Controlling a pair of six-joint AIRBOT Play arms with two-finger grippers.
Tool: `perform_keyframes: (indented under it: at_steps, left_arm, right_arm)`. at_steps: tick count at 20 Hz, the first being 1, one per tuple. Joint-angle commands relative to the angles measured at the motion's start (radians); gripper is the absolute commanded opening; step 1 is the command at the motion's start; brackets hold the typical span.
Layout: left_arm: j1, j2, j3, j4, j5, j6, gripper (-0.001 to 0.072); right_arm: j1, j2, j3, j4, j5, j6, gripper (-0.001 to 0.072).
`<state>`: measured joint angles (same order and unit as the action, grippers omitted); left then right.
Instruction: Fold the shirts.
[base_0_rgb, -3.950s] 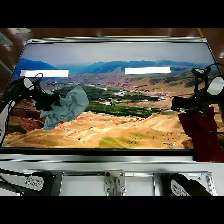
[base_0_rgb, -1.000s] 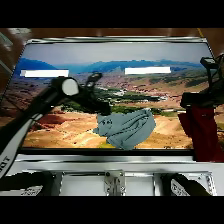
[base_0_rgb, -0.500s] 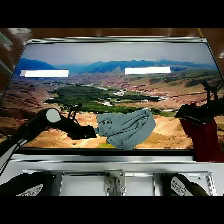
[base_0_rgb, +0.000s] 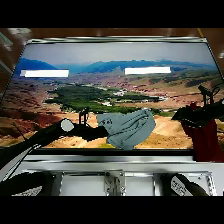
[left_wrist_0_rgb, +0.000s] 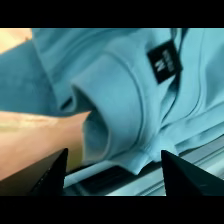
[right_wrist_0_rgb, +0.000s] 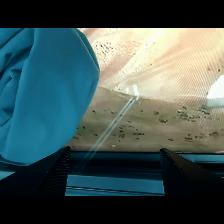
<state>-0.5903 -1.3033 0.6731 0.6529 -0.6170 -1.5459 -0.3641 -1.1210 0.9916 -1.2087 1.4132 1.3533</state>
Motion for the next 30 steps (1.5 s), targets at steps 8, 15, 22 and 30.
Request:
perform_keyframes:
  at_steps: [8, 15, 22, 30]
  left_arm:
    - [0.000, -0.026, 0.035, -0.077, -0.022, 0.115, 0.0038]
    - [0.035, 0.024, 0.090, -0.074, -0.064, 0.125, 0.0038]
    - [0.070, 0.060, 0.095, -0.074, -0.075, 0.124, 0.0038]
    - [0.094, 0.061, 0.095, -0.074, -0.065, 0.124, 0.0037]
  right_arm:
    - [0.000, 0.000, -0.164, 0.057, -0.101, 0.052, 0.0681]
    - [0.000, -0.008, -0.414, 0.367, -0.349, -0.032, 0.0681]
    - [0.000, -0.201, -0.432, 0.604, -0.402, -0.144, 0.0551]
    - [0.192, -0.278, -0.414, 0.624, -0.482, -0.138, 0.0055]
